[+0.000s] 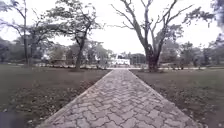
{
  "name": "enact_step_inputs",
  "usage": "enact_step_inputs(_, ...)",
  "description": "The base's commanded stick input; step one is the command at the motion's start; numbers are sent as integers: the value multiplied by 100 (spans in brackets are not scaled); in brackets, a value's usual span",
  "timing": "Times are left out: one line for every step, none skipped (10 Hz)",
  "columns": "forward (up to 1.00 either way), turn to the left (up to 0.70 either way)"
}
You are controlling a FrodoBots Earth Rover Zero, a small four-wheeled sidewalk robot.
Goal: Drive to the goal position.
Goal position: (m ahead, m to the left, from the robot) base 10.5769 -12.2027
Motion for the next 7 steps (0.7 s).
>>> enact_step_inputs(70, 0)
enact_step_inputs(70, 0)
enact_step_inputs(70, 0)
enact_step_inputs(70, 0)
enact_step_inputs(70, 0)
enact_step_inputs(70, 0)
enact_step_inputs(70, 0)
